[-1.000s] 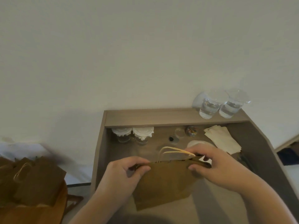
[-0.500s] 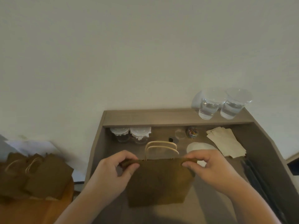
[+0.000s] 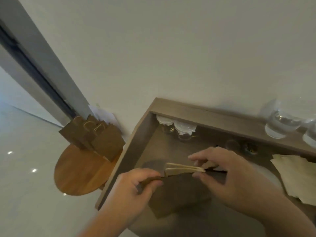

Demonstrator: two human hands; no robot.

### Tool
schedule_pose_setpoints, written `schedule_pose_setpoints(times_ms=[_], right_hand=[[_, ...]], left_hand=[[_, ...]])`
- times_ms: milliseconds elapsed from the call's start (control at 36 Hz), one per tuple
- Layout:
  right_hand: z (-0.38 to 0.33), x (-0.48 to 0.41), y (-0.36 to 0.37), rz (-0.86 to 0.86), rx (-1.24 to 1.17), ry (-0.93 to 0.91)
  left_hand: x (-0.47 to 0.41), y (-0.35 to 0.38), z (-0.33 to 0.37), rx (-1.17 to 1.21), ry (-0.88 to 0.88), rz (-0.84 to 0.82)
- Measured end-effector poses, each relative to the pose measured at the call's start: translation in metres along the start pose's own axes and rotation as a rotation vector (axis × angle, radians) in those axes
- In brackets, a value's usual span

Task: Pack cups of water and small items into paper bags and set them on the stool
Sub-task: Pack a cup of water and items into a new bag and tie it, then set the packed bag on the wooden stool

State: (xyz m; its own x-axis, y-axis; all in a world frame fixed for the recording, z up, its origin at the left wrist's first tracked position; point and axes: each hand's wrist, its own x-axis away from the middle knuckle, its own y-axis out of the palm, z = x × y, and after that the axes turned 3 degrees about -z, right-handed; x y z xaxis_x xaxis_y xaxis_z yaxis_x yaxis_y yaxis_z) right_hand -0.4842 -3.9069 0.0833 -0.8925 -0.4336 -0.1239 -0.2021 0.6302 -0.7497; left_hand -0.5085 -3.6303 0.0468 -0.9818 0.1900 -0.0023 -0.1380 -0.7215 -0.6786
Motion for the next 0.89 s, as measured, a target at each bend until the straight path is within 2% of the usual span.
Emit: schedule_pose_setpoints(times_ms=[56, 139, 250, 361, 500, 583, 667, 750, 833, 889], right_hand=[[-0.009, -0.005, 0.003, -0.006, -0.140, -0.082], [-0.023, -0.011, 0.001, -0.079, -0.202, -0.155], [-0.049, -0.014, -0.006, -0.251, -0.282, -0.155], [-0.081, -0.016, 0.009, -0.232, -0.281, -0.175], [-0.142, -0.018, 0.040, -0.312, -0.356, -0.163], [-0.186, -0.021, 0.067, -0.371, -0.398, -0.117], [-0.232, -0.023, 0.102, -0.384, -0.435, -0.043], [-0.277, -0.026, 0.147, -0.368, -0.473, 0.054], [-0.323, -0.031, 0.198, -0.353, -0.477, 0.109], [-0.345, -0.039, 0.232, -0.373, -0.458, 0.159]], left_hand=[[0.009, -0.002, 0.003, -0.021, -0.034, -0.008], [0.022, -0.008, 0.005, -0.042, -0.075, -0.004], [0.044, -0.020, 0.000, -0.029, -0.123, -0.005], [0.074, -0.039, -0.011, 0.028, -0.186, 0.036], [0.122, -0.075, -0.034, 0.102, -0.233, 0.030], [0.153, -0.101, -0.057, 0.132, -0.238, -0.011], [0.191, -0.130, -0.080, 0.189, -0.114, 0.067], [0.226, -0.159, -0.124, 0.195, -0.136, 0.112], [0.243, -0.187, -0.178, 0.161, -0.247, -0.001], [0.256, -0.201, -0.215, 0.143, -0.234, 0.069]])
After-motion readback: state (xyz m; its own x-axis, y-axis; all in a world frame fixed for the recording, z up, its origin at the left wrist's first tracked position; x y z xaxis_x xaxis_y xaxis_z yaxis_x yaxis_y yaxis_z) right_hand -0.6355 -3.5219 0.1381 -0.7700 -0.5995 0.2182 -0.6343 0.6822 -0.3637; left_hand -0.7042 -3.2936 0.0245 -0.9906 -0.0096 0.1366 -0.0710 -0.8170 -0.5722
